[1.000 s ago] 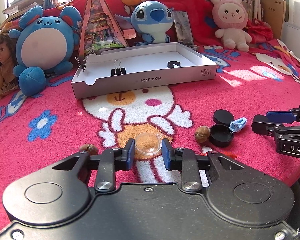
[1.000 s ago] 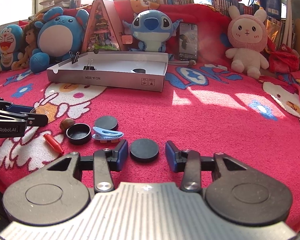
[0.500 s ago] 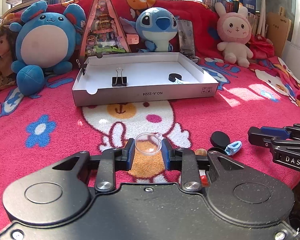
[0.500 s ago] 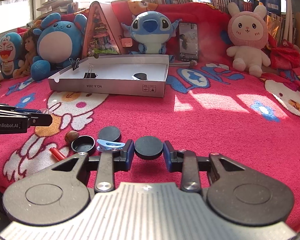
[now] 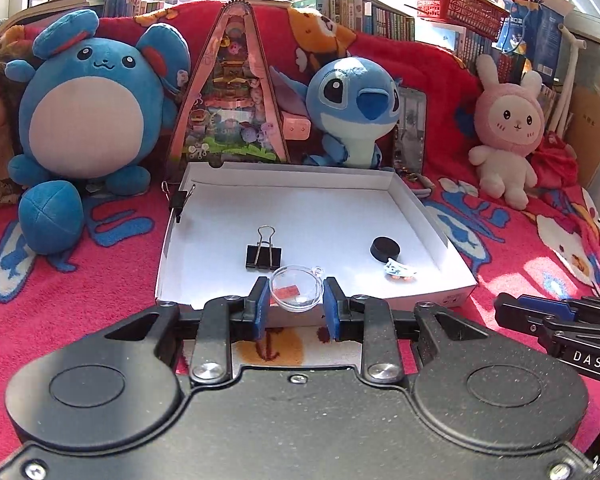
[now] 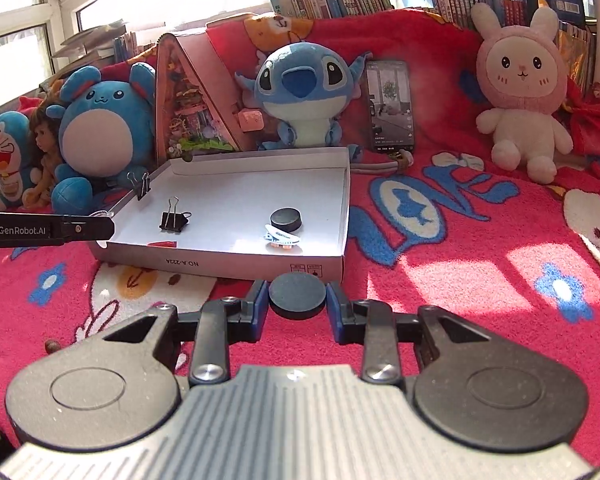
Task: Organize rigid objects
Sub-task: 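Carry the clear dome with the left tool while the right tool carries the puck over the box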
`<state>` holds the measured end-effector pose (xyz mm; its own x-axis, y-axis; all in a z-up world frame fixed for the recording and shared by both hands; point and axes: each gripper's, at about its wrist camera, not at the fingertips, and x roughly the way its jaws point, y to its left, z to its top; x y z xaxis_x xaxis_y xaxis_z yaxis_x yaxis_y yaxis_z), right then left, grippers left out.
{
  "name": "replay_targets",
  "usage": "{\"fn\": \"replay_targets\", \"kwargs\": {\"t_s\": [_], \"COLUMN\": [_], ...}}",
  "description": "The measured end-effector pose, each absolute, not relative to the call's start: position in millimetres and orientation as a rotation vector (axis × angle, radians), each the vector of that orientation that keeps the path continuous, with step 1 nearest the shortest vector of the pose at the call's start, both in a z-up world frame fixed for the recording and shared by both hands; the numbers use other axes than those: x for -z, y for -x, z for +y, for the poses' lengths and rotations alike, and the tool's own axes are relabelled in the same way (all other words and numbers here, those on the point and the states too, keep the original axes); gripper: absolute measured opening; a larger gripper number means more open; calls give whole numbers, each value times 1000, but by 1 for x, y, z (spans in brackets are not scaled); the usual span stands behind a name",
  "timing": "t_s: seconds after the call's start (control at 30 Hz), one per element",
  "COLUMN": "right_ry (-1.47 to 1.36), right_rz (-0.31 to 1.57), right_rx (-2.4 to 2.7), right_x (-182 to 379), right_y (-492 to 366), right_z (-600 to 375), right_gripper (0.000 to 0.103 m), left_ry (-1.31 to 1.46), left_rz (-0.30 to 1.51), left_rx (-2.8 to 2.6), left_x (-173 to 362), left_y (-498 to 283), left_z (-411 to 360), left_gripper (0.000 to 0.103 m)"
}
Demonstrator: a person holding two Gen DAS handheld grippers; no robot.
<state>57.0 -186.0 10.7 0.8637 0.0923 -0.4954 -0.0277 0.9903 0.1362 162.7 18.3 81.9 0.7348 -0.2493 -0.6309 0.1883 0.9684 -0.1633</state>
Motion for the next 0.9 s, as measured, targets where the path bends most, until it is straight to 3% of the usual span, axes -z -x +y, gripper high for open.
{"fn": "replay_targets", "kwargs": {"t_s": [0.27,0.9], "right_ry": [-164,-112], "right_rz": [614,792], "right_rx": [-71,-16], "right_x": [-42,-11], "right_y": [-143,-236], "right_z": [-186,-157], "right_gripper": [37,37], "left_ry": [157,117], "left_rz": [837,893], "left_rx": [203,139], "left_x": [-60,-24], "left_y": [-229,-266], "left_z": [17,13], "left_gripper": [27,27]}}
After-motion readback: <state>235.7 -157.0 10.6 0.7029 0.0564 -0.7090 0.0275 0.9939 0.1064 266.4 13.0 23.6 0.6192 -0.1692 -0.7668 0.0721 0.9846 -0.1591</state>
